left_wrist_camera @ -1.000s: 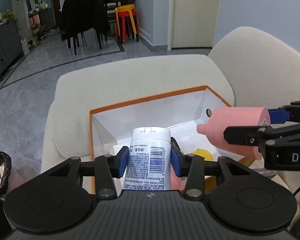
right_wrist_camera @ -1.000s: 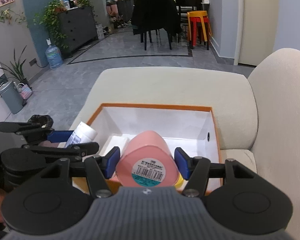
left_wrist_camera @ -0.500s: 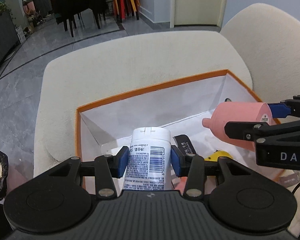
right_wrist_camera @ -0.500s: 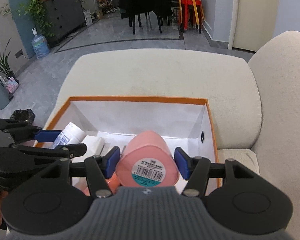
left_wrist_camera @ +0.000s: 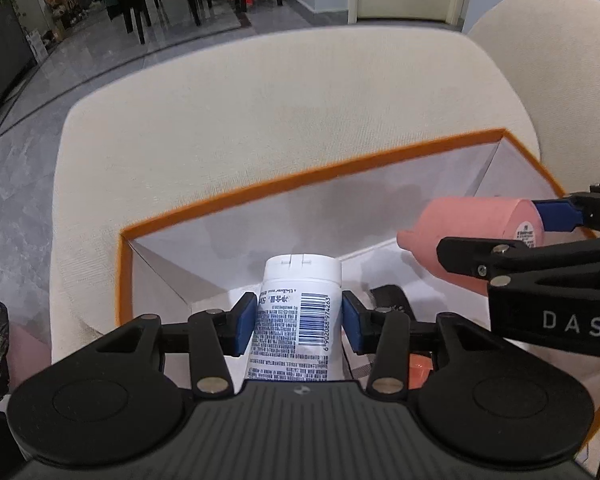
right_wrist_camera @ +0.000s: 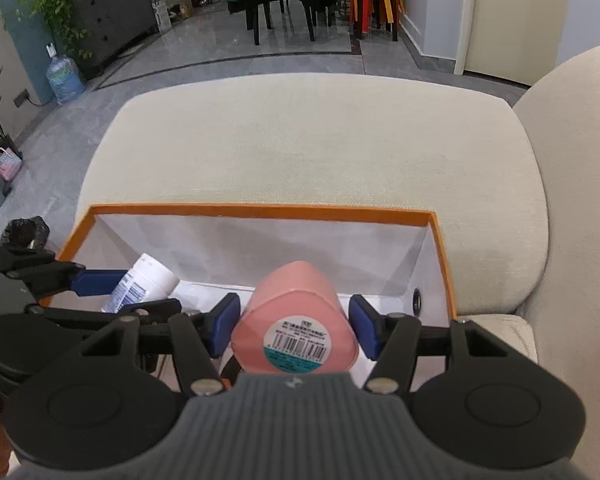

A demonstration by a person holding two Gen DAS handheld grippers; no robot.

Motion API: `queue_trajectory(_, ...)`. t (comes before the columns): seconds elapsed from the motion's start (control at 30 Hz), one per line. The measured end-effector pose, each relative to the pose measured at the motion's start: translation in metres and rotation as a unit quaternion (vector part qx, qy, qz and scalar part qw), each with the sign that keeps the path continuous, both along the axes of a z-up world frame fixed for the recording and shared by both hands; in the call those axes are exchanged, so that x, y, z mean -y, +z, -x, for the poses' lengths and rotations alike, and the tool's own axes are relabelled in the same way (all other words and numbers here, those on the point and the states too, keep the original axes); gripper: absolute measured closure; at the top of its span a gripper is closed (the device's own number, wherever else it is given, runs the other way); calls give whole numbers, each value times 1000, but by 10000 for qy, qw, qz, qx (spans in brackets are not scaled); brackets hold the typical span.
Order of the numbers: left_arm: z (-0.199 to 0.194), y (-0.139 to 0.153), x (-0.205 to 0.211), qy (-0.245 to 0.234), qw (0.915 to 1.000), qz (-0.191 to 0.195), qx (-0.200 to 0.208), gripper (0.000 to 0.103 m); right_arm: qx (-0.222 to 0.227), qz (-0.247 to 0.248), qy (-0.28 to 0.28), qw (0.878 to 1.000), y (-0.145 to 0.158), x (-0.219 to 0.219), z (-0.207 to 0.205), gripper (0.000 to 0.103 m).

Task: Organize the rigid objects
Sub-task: 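Lower the white tube and pink roll into the orange box and release both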

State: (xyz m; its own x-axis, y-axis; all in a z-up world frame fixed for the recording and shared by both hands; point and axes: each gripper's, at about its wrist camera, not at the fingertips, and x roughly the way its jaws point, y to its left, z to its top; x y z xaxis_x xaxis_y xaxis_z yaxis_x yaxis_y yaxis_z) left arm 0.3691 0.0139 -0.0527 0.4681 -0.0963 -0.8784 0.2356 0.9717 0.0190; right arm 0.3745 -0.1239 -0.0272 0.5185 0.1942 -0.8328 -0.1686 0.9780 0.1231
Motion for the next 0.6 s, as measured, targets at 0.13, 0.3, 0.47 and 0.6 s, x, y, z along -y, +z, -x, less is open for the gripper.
queue_trajectory(0.13, 3, -2, -4, 21, 10000, 49, -30, 41, -114, 12, 47, 9999, -5, -1, -6, 44)
queue_trajectory(0.3, 6, 4, -5, -16, 9999, 105, 17, 36, -131, -28, 40, 9999, -3, -3, -7, 48)
queue_trajectory(0.47, 11, 5, -4, -25, 9999, 99, 17, 36, -146, -32, 35, 9999, -1, -3, -4, 48)
queue_trajectory(0.6, 12, 10, -1, -36, 10000, 64, 48, 36, -128, -48, 16, 9999, 3, 0, 0, 48)
